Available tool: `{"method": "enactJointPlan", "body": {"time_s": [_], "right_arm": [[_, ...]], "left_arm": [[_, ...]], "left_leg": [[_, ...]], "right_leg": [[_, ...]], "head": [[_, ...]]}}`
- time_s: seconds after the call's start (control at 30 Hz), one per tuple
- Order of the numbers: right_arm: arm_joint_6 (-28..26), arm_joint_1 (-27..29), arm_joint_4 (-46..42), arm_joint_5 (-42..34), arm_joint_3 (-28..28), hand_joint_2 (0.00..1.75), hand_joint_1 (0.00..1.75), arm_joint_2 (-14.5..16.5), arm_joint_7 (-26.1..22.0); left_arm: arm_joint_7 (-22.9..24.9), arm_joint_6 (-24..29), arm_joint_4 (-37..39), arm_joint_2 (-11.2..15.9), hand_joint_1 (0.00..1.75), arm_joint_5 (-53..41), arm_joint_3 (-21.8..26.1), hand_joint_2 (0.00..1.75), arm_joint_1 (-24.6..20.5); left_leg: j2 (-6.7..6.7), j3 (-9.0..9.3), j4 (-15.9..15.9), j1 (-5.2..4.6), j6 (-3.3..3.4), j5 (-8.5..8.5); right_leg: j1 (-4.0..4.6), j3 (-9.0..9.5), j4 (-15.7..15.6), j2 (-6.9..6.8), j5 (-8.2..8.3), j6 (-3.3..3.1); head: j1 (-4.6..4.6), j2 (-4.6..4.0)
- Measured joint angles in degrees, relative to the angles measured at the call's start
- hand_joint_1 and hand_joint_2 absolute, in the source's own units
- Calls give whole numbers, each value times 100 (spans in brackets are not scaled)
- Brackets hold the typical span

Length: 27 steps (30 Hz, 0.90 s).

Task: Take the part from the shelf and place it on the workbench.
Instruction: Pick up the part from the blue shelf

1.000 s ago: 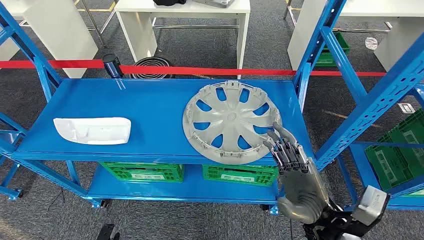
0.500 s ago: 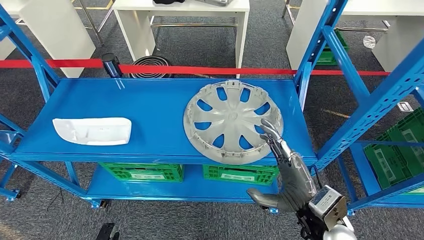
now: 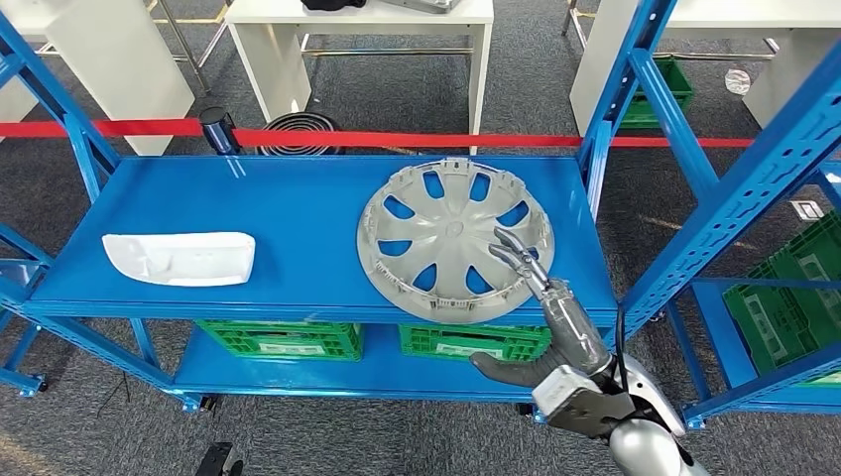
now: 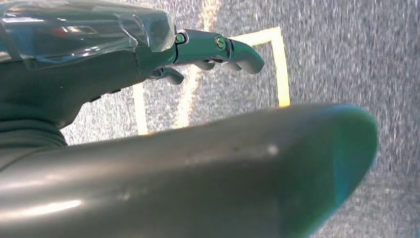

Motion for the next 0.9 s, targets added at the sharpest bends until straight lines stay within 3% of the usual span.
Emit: {"method": "enactJointPlan", "body": {"time_s": [0.1, 0.2, 0.27, 0.33, 0.37, 0.4, 0.53, 0.57, 0.63, 0.7, 0.73, 0.8, 0.83, 0.9], "right_arm": [[-91, -156, 107, 248, 132, 175, 0, -60, 22], [-112, -224, 175, 343, 198, 175, 0, -92, 34], [-132, -356, 344, 465, 349, 175, 0, -168, 55], [-144, -480, 482, 566, 473, 175, 0, -231, 72], [-156, -527, 513, 631, 508, 175, 0, -251, 80], [-171, -575, 551, 724, 548, 175, 0, -275, 96], [-248, -767, 733, 1224, 754, 175, 0, -405, 171], [-280, -832, 790, 1357, 814, 175, 0, -446, 186], [-345, -935, 930, 1609, 950, 175, 0, -513, 222], [-380, -967, 1057, 1807, 1091, 175, 0, -553, 265], [-389, -976, 1106, 1872, 1151, 175, 0, -568, 279], [-396, -1022, 1175, 1935, 1241, 175, 0, -595, 286], [-399, -1054, 1202, 1947, 1275, 175, 0, -605, 287], [-409, -1101, 1244, 1960, 1331, 175, 0, -621, 294]], "left_arm": [[-2, 2, -1, 3, 0, 43, -47, 0, -1], [-2, 5, -1, 8, 0, 50, -72, 0, 1], [-1, 7, -1, 14, 0, 77, -124, 0, 5], [-1, 7, -1, 27, 0, 102, -167, 0, 3], [-1, 7, -2, 37, 0, 104, -182, 0, -3], [1, 6, -3, 46, 0, 107, -200, 0, -7], [8, -20, -23, 73, 0, 118, -276, 0, -17], [11, -36, -29, 75, 0, 125, -303, 0, -27], [23, -67, -33, 79, 0, 145, -366, 0, -44], [34, -84, -33, 85, 0, 164, -420, 0, -46], [35, -88, -33, 86, 0, 171, -446, 0, -46], [37, -96, -33, 88, 0, 183, -492, 0, -50], [37, -101, -33, 94, 0, 190, -509, 0, -53], [37, -107, -33, 107, 0, 202, -527, 0, -59]], "left_leg": [[6, -213, 459, 22, -53, -296], [7, -429, 932, 24, -69, -502], [6, -524, 1108, 20, -46, -429], [4, -227, 468, -7, 38, -59], [5, -73, 158, -26, 72, 35], [5, 8, -9, -44, 95, 62], [10, 68, -167, -34, 167, 113], [12, 86, -216, -18, 194, 143], [12, 93, -250, -9, 222, 168], [8, 86, -243, -11, 223, 168], [4, 84, -234, -10, 219, 166], [-6, 79, -186, -4, 187, 144], [-11, 66, -149, -13, 155, 122], [-16, 33, -85, -30, 95, 89]], "right_leg": [[-14, 2, -7, -2, 13, -57], [-5, -3, -6, -3, 15, -65], [28, 6, -4, 2, 12, -70], [66, 15, -5, 13, 9, -69], [76, 5, -4, 18, 10, -64], [84, -10, -4, 21, 15, -54], [92, -78, 60, 14, -25, 21], [93, -171, 244, 10, -121, 19], [86, -519, 946, 7, -416, -8], [75, -819, 1542, 5, -583, 21], [64, -825, 1543, 4, -540, 65], [26, -502, 879, -10, -240, 175], [21, -305, 493, -16, -105, 194], [25, -93, 65, -17, 24, 141]], "head": [[-21, 0], [-21, 0], [-22, 0], [-19, 0], [-19, 0], [-18, 0], [-11, 0], [-6, 0], [1, 0], [0, 0], [0, 0], [1, 0], [0, 0], [-8, 0]]}}
